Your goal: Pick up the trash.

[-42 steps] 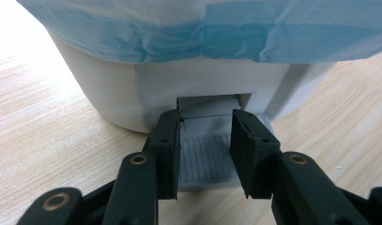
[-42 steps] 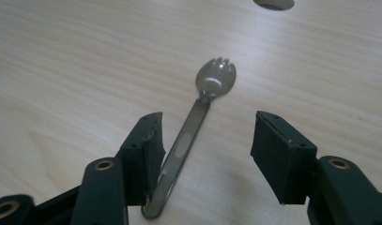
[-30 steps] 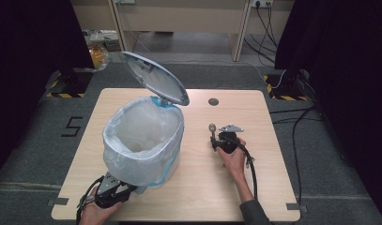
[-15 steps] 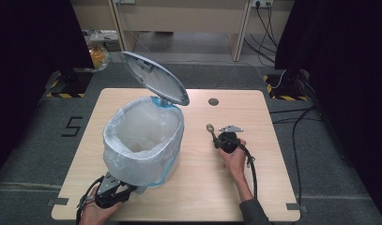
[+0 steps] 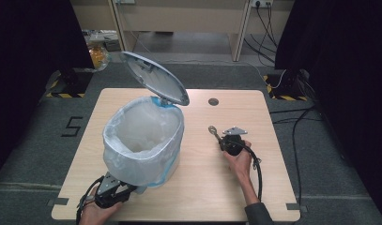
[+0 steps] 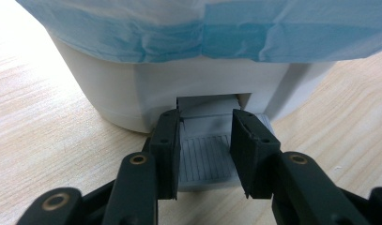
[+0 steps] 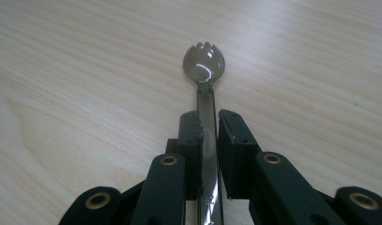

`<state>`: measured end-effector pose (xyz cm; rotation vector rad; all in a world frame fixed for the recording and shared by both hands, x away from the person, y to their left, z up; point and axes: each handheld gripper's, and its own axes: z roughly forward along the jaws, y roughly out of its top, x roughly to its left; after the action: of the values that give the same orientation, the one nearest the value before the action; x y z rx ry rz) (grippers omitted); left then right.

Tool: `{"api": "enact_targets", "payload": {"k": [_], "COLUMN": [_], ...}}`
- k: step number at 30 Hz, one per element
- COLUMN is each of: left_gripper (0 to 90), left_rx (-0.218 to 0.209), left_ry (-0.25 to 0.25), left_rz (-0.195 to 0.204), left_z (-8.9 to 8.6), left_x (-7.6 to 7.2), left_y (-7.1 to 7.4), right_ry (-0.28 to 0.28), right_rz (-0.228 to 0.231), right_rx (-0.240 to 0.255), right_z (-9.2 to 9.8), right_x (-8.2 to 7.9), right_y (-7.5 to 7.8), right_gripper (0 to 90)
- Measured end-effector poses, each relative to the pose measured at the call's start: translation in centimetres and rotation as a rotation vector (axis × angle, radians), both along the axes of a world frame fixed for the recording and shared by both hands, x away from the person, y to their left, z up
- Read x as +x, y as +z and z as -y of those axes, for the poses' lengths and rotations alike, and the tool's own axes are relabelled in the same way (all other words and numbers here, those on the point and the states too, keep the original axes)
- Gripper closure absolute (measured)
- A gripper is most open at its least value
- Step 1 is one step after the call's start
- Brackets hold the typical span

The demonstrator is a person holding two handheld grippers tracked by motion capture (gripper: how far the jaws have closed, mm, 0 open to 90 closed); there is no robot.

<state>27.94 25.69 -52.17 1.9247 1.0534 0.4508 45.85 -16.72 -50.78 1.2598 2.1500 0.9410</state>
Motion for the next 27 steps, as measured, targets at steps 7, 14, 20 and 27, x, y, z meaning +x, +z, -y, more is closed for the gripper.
{"api": "enact_targets", "payload": {"k": [7, 14, 20, 27], "left_gripper": [62.9, 62.9, 62.9, 62.9], "left_rx": [0.002, 0.003, 0.005, 0.003], "left_ry": [0.001, 0.000, 0.000, 0.000], "left_rz": [0.003, 0.003, 0.003, 0.002], "left_z": [0.0, 0.0, 0.0, 0.0], "left_x": [0.0, 0.0, 0.0, 0.0], "left_y": [0.0, 0.0, 0.0, 0.0], "right_ry": [0.009, 0.046, 0.028, 0.011], "right_rz": [0.001, -0.054, -0.036, -0.029], "right_rx": [0.011, -0.019, 0.010, 0.033], "right_z": [0.6, 0.6, 0.6, -0.7], "right_x": [-0.6, -1.8, -1.6, 0.3], "right_y": [0.7, -0.1, -0.1, -0.6], "right_gripper": [79.7, 79.5, 64.1, 64.8]}}
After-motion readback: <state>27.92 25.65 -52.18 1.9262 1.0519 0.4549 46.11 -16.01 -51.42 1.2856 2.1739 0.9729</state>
